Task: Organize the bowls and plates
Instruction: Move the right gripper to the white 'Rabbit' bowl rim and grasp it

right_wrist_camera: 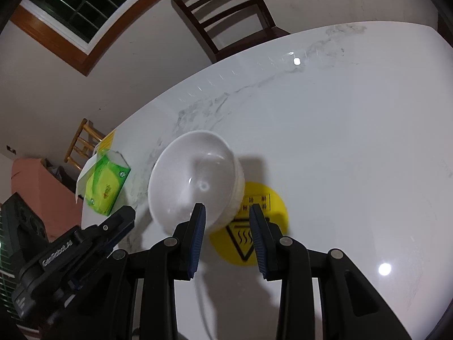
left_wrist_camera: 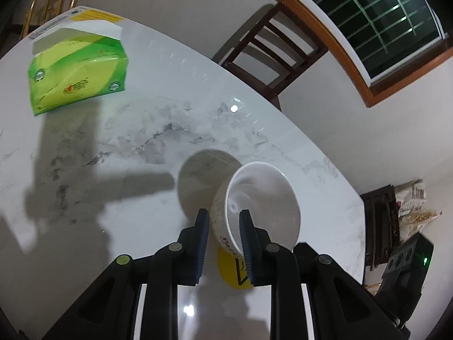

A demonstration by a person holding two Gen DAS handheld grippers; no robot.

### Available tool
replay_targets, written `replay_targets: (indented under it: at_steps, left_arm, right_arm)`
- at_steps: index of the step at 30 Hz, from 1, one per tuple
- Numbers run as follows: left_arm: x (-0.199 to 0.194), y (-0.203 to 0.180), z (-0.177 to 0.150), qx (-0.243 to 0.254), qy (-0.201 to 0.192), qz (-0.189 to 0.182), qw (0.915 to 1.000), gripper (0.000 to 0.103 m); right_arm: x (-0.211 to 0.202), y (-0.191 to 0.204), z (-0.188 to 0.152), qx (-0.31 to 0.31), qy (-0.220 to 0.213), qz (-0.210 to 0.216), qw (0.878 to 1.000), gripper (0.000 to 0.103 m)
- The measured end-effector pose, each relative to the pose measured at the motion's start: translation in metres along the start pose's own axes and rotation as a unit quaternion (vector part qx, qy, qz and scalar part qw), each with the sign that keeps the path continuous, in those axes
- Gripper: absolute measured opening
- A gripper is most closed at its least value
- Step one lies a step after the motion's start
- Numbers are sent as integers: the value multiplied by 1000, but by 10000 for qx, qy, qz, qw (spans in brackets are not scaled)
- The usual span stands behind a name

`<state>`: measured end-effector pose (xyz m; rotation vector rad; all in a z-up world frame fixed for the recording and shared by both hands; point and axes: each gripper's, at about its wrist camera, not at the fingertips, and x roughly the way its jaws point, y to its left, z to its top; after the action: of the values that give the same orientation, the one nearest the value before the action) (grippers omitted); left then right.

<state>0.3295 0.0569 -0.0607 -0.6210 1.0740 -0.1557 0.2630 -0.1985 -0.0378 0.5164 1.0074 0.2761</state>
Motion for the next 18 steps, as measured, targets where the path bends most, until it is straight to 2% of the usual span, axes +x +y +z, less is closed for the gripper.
replay_targets:
  at_steps: [13, 18]
  left_arm:
    - [36, -3, 4, 80, 261, 319, 9991, 22]
    - [43, -3, 2, 100, 315, 377, 9987, 21]
  right_arm:
    - [37, -7, 18, 75, 139, -187, 9997, 31]
    - [44, -8, 20, 74, 175, -223, 9996, 25]
